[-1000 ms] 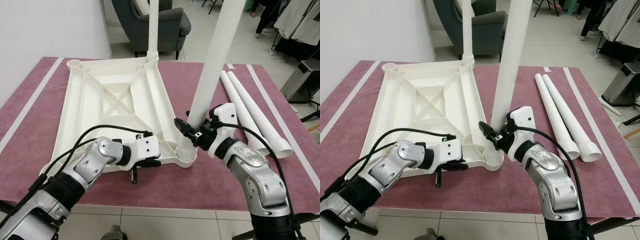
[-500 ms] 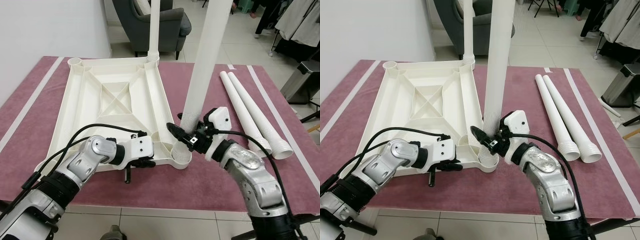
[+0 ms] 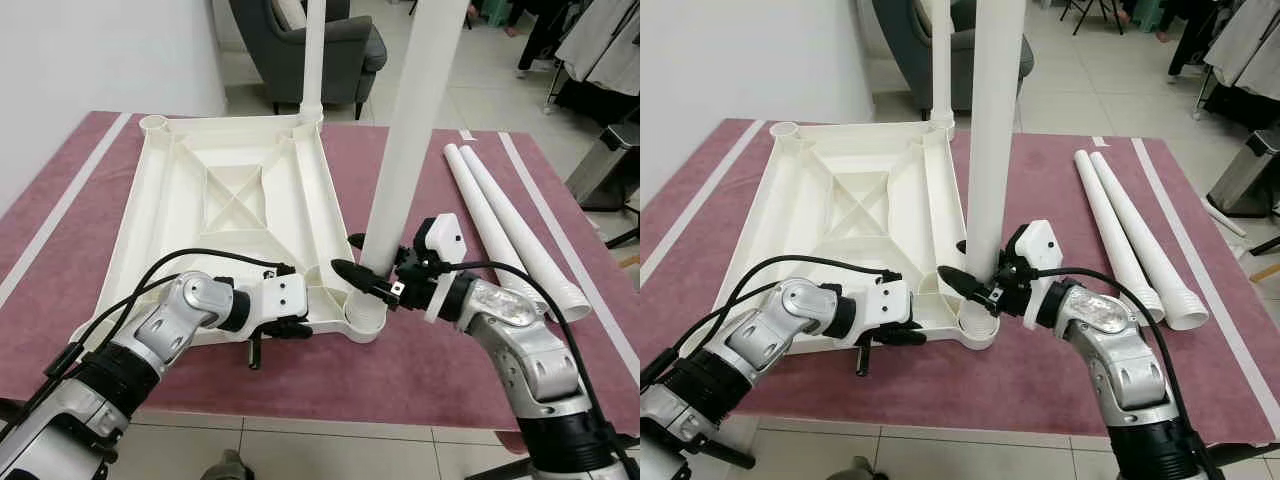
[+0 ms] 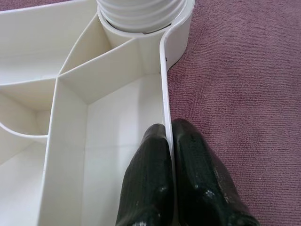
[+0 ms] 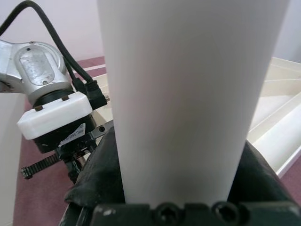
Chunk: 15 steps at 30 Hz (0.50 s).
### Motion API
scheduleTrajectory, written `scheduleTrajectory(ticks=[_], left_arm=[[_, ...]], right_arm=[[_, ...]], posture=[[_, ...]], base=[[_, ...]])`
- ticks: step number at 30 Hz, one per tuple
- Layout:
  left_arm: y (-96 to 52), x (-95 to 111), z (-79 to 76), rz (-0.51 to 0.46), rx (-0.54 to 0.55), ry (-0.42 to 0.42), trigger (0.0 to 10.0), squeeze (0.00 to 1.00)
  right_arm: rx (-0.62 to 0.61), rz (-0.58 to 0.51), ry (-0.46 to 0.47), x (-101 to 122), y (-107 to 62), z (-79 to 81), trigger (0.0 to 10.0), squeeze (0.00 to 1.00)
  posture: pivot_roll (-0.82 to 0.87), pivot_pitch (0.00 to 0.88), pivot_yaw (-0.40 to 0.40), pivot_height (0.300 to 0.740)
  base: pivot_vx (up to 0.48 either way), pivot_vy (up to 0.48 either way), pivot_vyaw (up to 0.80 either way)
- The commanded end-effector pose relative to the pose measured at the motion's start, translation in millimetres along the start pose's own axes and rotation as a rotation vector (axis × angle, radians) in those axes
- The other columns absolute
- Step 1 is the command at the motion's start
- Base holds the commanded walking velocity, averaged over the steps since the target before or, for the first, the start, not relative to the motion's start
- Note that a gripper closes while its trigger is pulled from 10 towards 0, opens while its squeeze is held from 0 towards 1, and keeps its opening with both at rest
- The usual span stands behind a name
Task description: Building children table
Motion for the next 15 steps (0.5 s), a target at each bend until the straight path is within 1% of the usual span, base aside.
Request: scheduleTrajectory(ticks=[1,4,10,11,14,15], left_arm=[[-8.0,5,6.3,-0.014,0.034,0.039,0.0,0.0],[-8.8,4,6.8,-0.012,0.038,0.038,0.0,0.0],[-9.1,4,7.6,-0.012,0.045,0.034,0.0,0.0],[-8.7,5,8.5,-0.019,0.046,0.028,0.0,0.0],[-8.6,6,8.7,-0.021,0.046,0.027,0.0,0.0],[-8.1,6,8.9,-0.025,0.046,0.025,0.0,0.0]], right_arm=[[0.14,0.108,0.19,-41,-2.1,31.3,10.0,0.0],[0.141,0.121,0.205,-48,-5.2,32.5,10.0,0.0],[0.109,0.123,0.214,-53,-7.6,34.6,10.0,0.0],[0.061,0.157,0.181,-60,-7.0,36.4,10.0,0.0],[0.051,0.165,0.172,-61,-6.8,36.7,10.0,0.0],[0.008,0.174,0.159,-62,-4.9,34.7,10.0,0.0]], posture=[[0.12,0.055,0.041,0.74],[0.12,0.058,0.043,0.74],[0.12,0.059,0.043,0.74],[0.11,0.059,0.046,0.74],[0.11,0.059,0.046,0.74],[0.11,0.059,0.044,0.74]], base=[[0.0,0.0,0.0],[0.0,0.0,0.0],[0.0,0.0,0.0],[0.0,0.0,0.0],[0.0,0.0,0.0],[0.0,0.0,0.0]])
Point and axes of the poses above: a point about 5 cm out from each wrist's last joint towards the gripper, its own y axis pointing out of the wrist towards the gripper, its own x axis along the axis of the wrist's last joint, z = x × y, the point moved 3 cm from there along y, pointing out of the wrist towards the gripper, and after that the axes turned 15 degrees about -y, right-handed, at the moved point
